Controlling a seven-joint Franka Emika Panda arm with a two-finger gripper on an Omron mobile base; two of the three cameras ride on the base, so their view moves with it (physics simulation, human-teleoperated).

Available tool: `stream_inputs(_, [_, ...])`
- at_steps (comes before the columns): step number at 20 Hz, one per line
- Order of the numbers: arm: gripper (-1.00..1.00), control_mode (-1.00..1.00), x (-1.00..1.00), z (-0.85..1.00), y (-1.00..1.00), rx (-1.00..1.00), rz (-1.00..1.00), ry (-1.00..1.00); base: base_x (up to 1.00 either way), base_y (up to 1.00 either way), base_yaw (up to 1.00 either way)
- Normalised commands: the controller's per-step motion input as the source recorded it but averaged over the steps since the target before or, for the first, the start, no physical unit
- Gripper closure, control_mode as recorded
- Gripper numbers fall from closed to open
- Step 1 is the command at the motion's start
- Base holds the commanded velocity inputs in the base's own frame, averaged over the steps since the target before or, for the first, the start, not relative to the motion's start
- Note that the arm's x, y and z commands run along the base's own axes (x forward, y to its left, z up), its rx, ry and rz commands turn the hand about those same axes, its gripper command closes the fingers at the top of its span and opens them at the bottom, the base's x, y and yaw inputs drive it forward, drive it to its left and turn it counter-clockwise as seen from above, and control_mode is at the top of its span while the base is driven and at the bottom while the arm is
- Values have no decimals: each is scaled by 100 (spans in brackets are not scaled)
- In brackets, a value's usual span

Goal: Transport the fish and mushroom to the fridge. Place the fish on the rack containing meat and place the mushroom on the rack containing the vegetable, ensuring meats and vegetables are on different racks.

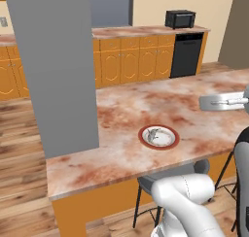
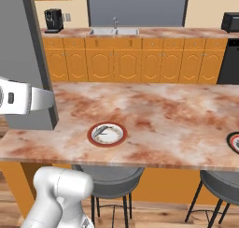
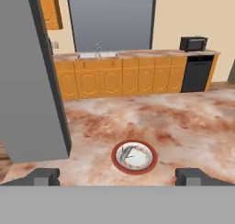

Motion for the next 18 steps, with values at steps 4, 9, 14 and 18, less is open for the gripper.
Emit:
stream_inputs(4, [-100,-100,48,-31,-1,-2,0,30,19,-1,0])
stream_inputs(9, [-100,-100,62,-55,0,0,0,45,0,0,0])
stream_inputs(14, [-100,-100,47,-71,-19,8,0,26,0,0,0])
stream_inputs(18, [-100,-100,33,-64,-25,11,0,5,0,0,0])
